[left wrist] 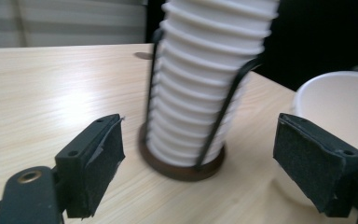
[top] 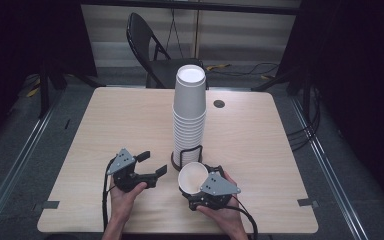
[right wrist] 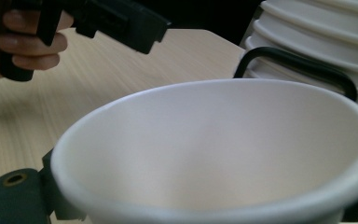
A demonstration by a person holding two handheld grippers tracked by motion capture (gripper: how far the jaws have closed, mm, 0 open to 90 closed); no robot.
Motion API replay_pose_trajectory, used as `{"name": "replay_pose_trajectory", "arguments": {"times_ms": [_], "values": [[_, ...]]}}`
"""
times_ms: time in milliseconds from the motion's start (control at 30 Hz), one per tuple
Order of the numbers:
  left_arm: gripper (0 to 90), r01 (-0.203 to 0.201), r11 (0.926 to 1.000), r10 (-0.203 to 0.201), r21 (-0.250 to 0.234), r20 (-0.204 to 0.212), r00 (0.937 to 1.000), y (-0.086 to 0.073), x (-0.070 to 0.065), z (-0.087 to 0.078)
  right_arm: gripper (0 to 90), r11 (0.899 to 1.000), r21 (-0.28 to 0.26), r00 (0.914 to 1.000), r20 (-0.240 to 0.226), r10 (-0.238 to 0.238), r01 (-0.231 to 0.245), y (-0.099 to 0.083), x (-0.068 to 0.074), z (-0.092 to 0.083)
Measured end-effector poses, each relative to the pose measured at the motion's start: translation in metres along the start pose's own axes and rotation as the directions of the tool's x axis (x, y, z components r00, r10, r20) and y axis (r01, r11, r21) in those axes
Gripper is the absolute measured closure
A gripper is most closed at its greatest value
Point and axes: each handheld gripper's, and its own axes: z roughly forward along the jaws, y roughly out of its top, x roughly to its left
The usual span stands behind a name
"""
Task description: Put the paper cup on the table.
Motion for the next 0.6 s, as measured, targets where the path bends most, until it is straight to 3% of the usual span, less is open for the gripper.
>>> {"name": "replay_pose_trajectory", "arguments": {"times_ms": [133, 267, 433, 600], "values": [[15.9, 0.006, 0.9998, -0.007, -0.021, -0.076, 0.9971, -0.010, 0.005, -0.005, 10.7, 1.000, -0.012, 0.9995, 0.013, 0.029, -0.029, 0.000, -0.007, -0.003], [16.0, 0.001, 0.9997, -0.005, -0.026, -0.120, 0.9928, -0.017, 0.007, -0.008, 10.5, 0.997, -0.022, 0.9966, 0.036, 0.075, -0.074, -0.001, -0.016, -0.007], [16.0, -0.045, 0.9986, 0.041, -0.026, -0.142, 0.9890, -0.027, 0.006, -0.012, 10.5, 0.993, -0.029, 0.9912, 0.066, 0.115, -0.113, -0.002, -0.026, -0.012], [15.6, -0.058, 0.9979, 0.052, -0.028, -0.168, 0.9844, -0.034, 0.006, -0.014, 10.5, 0.984, -0.064, 0.9799, 0.102, 0.171, -0.165, 0.001, -0.043, -0.021]]}}
